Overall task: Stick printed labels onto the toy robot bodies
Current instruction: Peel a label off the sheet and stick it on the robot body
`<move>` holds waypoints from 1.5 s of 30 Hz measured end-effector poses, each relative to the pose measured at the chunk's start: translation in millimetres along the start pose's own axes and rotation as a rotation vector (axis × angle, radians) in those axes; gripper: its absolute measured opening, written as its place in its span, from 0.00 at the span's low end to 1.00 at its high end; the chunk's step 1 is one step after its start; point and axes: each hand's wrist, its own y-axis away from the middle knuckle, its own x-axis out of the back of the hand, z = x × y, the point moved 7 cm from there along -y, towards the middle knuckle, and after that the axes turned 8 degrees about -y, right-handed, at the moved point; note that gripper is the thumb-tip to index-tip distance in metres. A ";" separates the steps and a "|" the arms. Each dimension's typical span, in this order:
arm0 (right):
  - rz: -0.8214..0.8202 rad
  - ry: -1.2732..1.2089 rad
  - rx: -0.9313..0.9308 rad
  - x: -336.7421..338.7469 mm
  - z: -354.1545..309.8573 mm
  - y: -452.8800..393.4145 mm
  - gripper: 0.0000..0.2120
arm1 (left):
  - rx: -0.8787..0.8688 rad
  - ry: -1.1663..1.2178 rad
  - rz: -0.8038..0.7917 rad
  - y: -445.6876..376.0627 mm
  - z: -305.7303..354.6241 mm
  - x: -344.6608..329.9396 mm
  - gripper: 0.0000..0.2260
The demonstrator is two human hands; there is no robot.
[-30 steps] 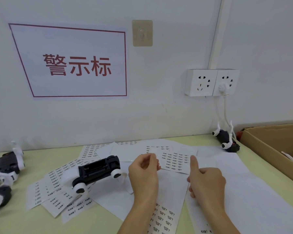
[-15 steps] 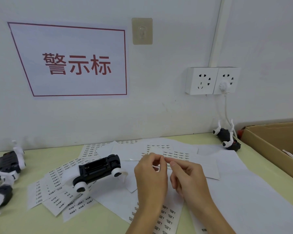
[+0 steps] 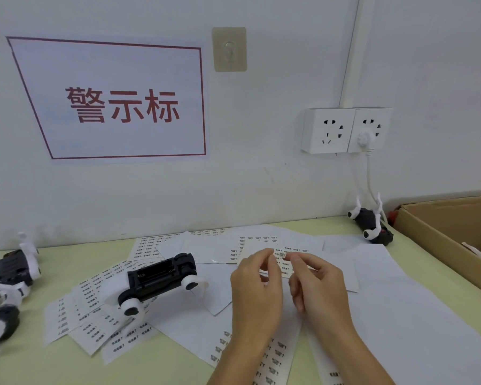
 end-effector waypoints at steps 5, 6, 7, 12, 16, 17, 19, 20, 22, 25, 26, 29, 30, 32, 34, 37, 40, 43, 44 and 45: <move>-0.012 0.021 -0.021 1.1 3.8 -3.1 0.11 | 0.228 0.190 -0.104 -1.4 -15.6 -9.0 0.12; -0.016 0.027 -0.025 0.8 4.8 -3.6 0.11 | 0.246 0.212 -0.108 -1.4 -16.3 -9.0 0.12; -0.018 0.039 -0.027 0.8 5.8 -4.0 0.11 | 0.254 0.226 -0.106 -1.6 -16.7 -8.8 0.12; -0.009 0.115 -0.002 -0.2 5.6 -5.3 0.12 | 0.238 0.227 -0.092 -1.7 -17.6 -7.4 0.08; 0.016 0.166 0.021 0.1 5.7 -5.2 0.12 | 0.192 0.192 -0.056 -2.8 -15.8 -5.5 0.09; 0.026 0.180 0.030 0.4 5.6 -5.0 0.13 | 0.178 0.175 -0.043 -3.2 -14.9 -4.8 0.09; 0.045 0.215 0.056 1.8 4.6 -4.5 0.13 | 0.149 0.139 -0.024 -3.1 -12.3 -4.1 0.10; 0.056 0.245 0.072 3.2 3.7 -4.8 0.13 | 0.135 0.123 -0.018 -2.6 -11.0 -3.9 0.10; 0.076 0.304 0.100 7.2 1.4 -5.2 0.13 | 0.125 0.112 0.003 -2.0 -9.9 -2.1 0.11; 0.072 0.279 0.100 11.2 -1.0 -6.3 0.11 | 0.154 0.147 0.016 -3.2 -12.3 0.2 0.11; 0.055 0.256 0.093 10.1 -1.3 -6.2 0.09 | 0.166 0.157 0.017 -3.5 -13.2 0.7 0.11; 0.009 0.210 0.089 4.3 -1.9 -5.0 0.06 | 0.173 0.159 0.014 -4.5 -14.2 0.6 0.11; 0.005 0.204 0.094 3.2 -2.1 -4.8 0.05 | 0.170 0.154 0.011 -4.7 -14.0 0.3 0.11; 0.009 0.191 0.098 3.1 -2.3 -4.7 0.05 | 0.159 0.145 0.003 -4.5 -13.0 -0.3 0.11; 0.015 0.174 0.094 4.3 -1.8 -5.1 0.06 | 0.148 0.138 -0.010 -4.0 -11.8 -1.2 0.11; 0.019 0.191 0.103 4.7 -1.1 -6.0 0.06 | 0.141 0.128 -0.026 -3.1 -10.9 -2.0 0.10; 0.049 0.254 0.145 5.5 -0.7 -6.9 0.07 | 0.117 0.051 -0.040 -3.5 -6.3 -0.7 0.10; 0.073 0.298 0.190 7.0 -2.6 -6.9 0.08 | 0.164 0.022 -0.021 -4.5 -7.9 4.6 0.11; 0.080 0.298 0.196 8.5 -3.4 -7.4 0.08 | 0.196 0.018 -0.002 -6.6 -10.3 8.3 0.12; 0.088 0.294 0.198 10.8 -4.1 -8.2 0.08 | 0.223 0.012 0.014 -9.3 -11.1 12.7 0.13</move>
